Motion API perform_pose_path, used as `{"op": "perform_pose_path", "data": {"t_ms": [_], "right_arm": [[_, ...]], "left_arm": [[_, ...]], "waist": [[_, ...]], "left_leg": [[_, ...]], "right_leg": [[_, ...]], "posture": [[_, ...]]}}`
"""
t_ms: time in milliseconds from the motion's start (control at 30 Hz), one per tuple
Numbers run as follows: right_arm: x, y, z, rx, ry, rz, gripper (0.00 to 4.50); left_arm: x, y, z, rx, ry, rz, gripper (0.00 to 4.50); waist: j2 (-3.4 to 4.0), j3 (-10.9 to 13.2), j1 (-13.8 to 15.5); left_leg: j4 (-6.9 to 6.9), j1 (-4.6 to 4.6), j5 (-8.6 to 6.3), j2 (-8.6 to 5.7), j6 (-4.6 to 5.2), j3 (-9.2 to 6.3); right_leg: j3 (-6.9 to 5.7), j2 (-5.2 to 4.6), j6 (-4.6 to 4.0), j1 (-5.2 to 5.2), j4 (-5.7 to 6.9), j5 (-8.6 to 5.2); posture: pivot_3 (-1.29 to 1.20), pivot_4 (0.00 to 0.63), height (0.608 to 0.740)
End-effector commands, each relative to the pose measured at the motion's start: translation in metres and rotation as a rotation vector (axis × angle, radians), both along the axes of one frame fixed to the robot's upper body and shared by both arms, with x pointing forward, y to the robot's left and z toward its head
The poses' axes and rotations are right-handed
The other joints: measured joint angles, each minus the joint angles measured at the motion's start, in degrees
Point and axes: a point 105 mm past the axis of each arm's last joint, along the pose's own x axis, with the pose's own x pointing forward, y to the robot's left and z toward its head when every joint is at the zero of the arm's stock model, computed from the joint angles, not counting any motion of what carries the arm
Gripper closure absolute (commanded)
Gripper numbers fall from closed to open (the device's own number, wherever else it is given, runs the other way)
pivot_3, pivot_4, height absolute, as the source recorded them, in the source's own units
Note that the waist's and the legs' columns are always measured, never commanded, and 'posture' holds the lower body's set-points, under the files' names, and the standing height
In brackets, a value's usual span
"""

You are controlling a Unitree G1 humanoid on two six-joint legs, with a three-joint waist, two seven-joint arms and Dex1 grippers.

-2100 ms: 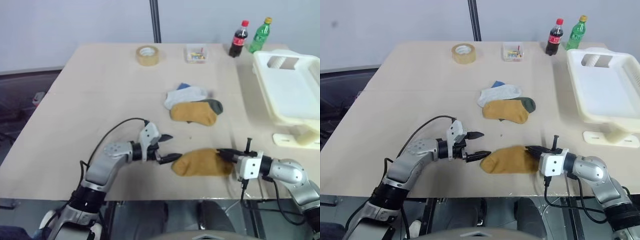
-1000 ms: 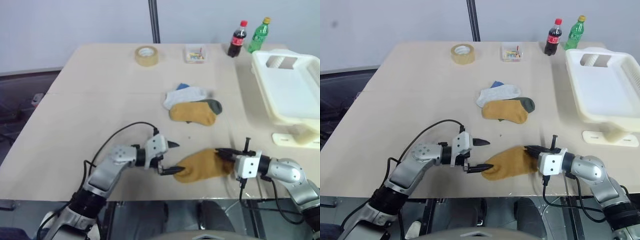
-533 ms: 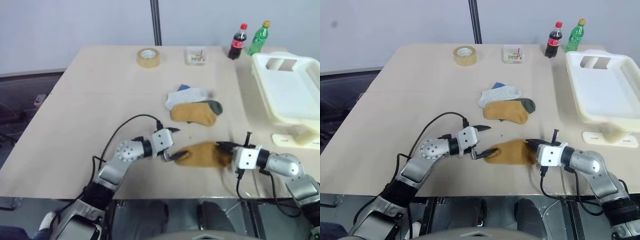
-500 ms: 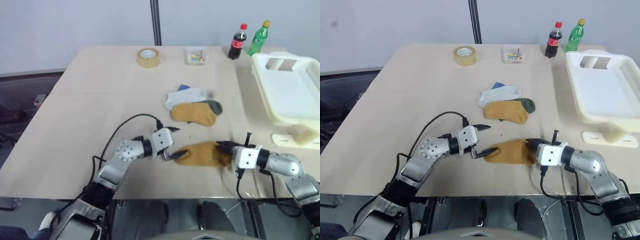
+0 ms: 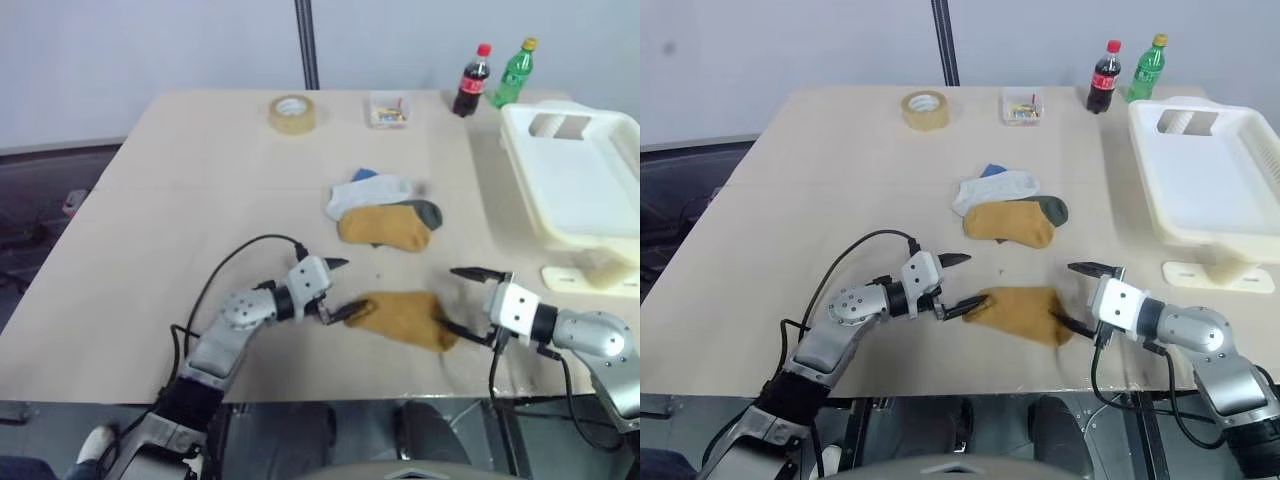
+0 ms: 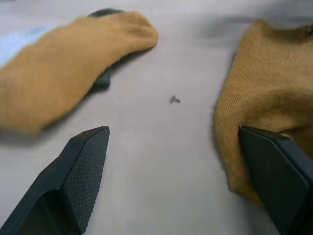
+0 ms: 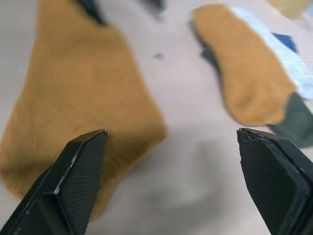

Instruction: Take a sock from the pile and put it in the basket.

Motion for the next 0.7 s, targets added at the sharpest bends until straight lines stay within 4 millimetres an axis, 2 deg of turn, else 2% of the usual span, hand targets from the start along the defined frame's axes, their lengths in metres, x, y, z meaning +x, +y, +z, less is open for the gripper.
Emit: {"op": "perform_pose_path", "data": {"t_ms": [33,100,200,300,433,533,700], "right_arm": [[0.006,0.01,0.028,0.155,-0.022,-0.02,0.09],[0.009,0.016,0.038,0.219,-0.03,-0.016,0.09],[0.006,0.019,0.049,0.287,0.004,0.006,0.09],[0.005,0.015,0.049,0.261,0.022,0.004,0.09],[0.006,0.013,0.047,0.233,0.019,-0.005,0.09],[0.004,0.013,0.043,0.22,0.017,-0.016,0.09],[0.004,0.011,0.04,0.207,0.005,-0.039,0.09]], "left_arm": [[-0.001,-0.004,0.029,-0.133,-0.019,-0.003,0.0],[0.003,-0.004,0.038,-0.185,-0.009,0.022,0.0],[0.021,0.001,0.043,-0.218,0.009,0.12,0.0],[0.038,-0.001,0.057,-0.367,0.084,0.192,0.0],[0.061,-0.011,0.068,-0.436,0.141,0.275,0.0],[0.073,-0.011,0.068,-0.459,0.198,0.325,0.0],[0.077,-0.016,0.055,-0.358,0.253,0.318,0.0]], "waist": [[-0.05,0.03,0.09],[-0.04,0.03,0.11],[-0.05,0.04,0.44],[-0.09,0.07,0.59],[-0.16,0.11,0.61],[-0.16,0.11,0.18],[-0.16,0.12,-0.03]], "left_leg": [[0.0,-0.08,0.0,0.01,0.0,-0.03],[0.01,-0.19,0.0,0.0,0.0,-0.03],[0.07,-0.56,0.0,-0.09,0.0,-0.12],[0.08,-0.7,0.0,-0.17,0.0,-0.28],[0.08,-0.72,0.0,-0.33,0.0,-0.33],[0.09,-0.72,0.01,-0.38,0.0,-0.36],[0.07,-0.71,0.01,-0.37,-0.01,-0.32]], "right_leg": [[-0.03,0.01,0.0,-0.06,0.01,0.0],[-0.04,0.01,0.0,-0.14,0.0,0.0],[-0.12,-0.04,0.02,-0.42,0.0,0.02],[-0.3,-0.1,0.02,-0.43,-0.07,0.02],[-0.37,-0.12,0.03,-0.42,-0.07,0.02],[-0.39,-0.1,0.03,-0.42,-0.06,0.02],[-0.35,-0.06,0.03,-0.45,-0.06,0.01]], "posture": [[0.0,0.15,0.74],[0.0,0.15,0.74],[0.0,0.15,0.74],[0.0,0.15,0.74],[0.0,0.15,0.74],[0.0,0.15,0.74],[0.0,0.15,0.74]]}}
